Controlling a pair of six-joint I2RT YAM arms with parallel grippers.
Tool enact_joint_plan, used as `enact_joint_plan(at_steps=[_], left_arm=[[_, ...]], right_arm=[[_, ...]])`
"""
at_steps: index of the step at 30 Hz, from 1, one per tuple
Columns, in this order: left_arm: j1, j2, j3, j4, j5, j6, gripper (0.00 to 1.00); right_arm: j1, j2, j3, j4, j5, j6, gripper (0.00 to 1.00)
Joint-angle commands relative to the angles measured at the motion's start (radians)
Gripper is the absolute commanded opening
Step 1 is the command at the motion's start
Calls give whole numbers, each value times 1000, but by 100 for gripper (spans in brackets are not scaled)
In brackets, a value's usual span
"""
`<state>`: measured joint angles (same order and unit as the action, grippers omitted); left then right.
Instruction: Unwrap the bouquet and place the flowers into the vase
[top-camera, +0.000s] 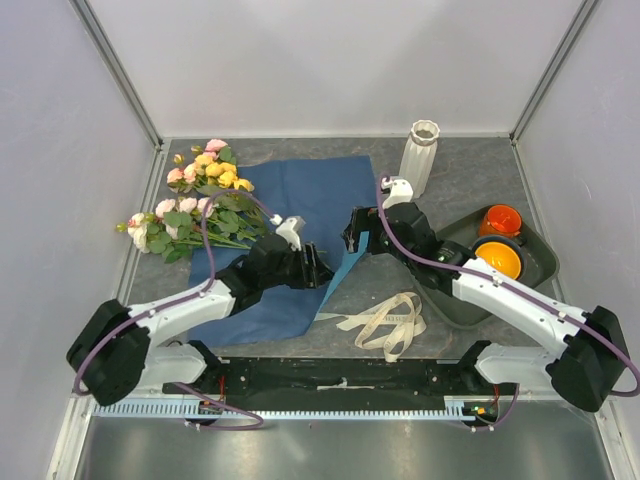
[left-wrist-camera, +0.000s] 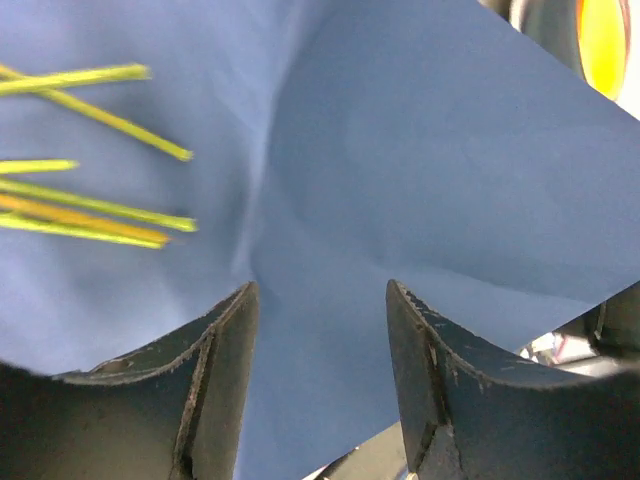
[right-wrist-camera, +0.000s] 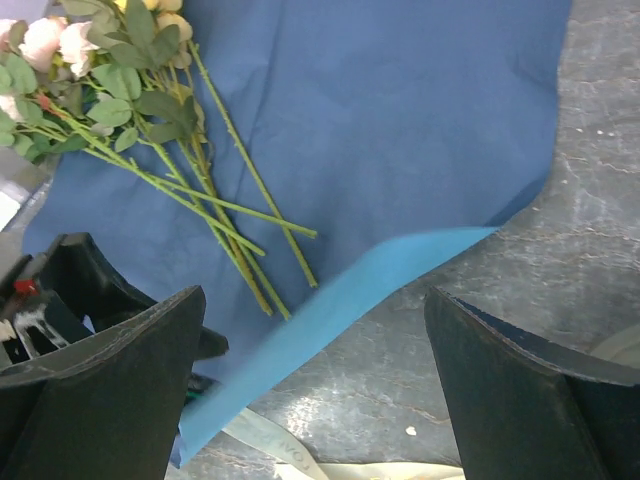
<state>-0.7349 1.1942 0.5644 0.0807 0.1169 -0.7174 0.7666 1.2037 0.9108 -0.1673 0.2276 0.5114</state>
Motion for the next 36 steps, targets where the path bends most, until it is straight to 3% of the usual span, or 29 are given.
enact_joint_plan(at_steps=[1, 8, 12, 17, 20, 25, 31, 36], left_arm=[[-26, 128, 31, 179, 230, 16, 61], [-95, 193, 23, 238, 262, -1, 64], [-95, 98, 38, 151, 228, 45, 69], [-52, -103, 48, -25, 61, 98, 74], [49, -211, 46, -133, -19, 27, 73], [190, -266, 63, -211, -170, -79, 71], [342, -237, 86, -249, -215, -229, 72], [585, -225, 39, -165, -49, -310, 76]], right_arm=[[-19, -16, 0, -6, 38, -28, 98], [-50, -33, 7, -14, 52, -50, 98], [-59, 14, 28, -12, 21, -57, 98], [-59, 88, 10, 31, -129, -56, 93], [-47, 54, -101, 156, -224, -50, 78], [-41, 65, -182, 183, -269, -37, 49], [-39, 68, -269, 238, -344, 10, 42], [-41, 66, -291, 244, -366, -4, 42]])
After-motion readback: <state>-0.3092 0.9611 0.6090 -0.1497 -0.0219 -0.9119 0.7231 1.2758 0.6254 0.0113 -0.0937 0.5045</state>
